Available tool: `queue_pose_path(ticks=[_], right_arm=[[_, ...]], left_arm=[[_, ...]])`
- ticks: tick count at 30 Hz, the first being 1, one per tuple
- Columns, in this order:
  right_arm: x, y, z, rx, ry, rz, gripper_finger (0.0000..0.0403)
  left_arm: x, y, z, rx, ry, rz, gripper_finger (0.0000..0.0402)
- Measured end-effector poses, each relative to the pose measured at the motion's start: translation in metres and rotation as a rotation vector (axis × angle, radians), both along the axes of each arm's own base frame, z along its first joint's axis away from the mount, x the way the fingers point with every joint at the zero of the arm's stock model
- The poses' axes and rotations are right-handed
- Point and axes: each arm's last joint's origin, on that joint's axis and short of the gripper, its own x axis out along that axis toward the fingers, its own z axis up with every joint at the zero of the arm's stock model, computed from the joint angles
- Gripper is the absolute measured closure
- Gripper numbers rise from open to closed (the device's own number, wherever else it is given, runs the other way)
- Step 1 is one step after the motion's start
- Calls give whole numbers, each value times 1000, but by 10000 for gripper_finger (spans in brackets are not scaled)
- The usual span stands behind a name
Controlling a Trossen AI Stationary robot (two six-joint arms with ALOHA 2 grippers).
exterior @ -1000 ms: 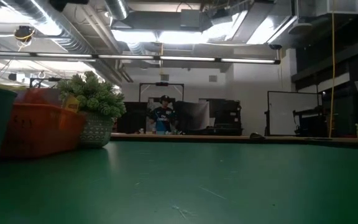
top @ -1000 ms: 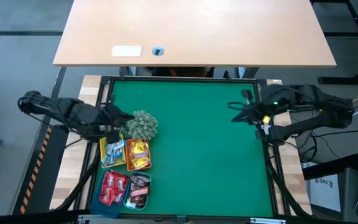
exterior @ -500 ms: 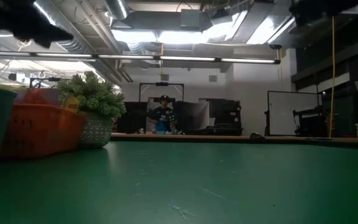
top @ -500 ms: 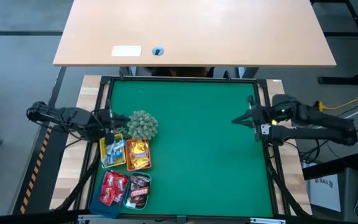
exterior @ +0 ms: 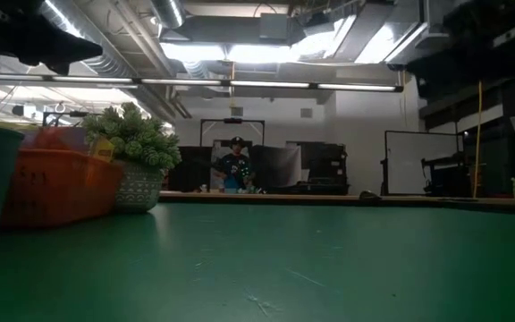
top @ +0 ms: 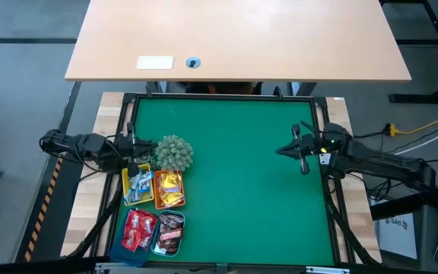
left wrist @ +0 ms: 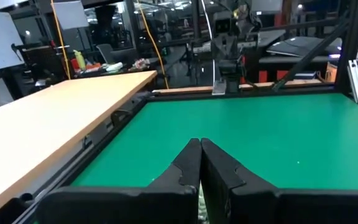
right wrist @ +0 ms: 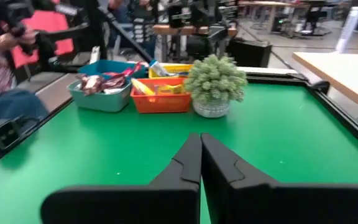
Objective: Sort candy
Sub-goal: Return to Home Position
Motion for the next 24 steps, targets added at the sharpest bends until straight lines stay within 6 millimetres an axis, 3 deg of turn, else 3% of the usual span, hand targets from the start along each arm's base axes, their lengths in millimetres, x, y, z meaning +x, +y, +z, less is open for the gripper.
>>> queue_pose_path(ticks=[13,24], right_arm=[[-7,-10,-46,108,-104,-76,401],[-6,-10,-50,103,-71,-48,401]], left_arm=[[22,-2,-43,39,-114,46,400],[24,15,-48,128,-89,127,400]])
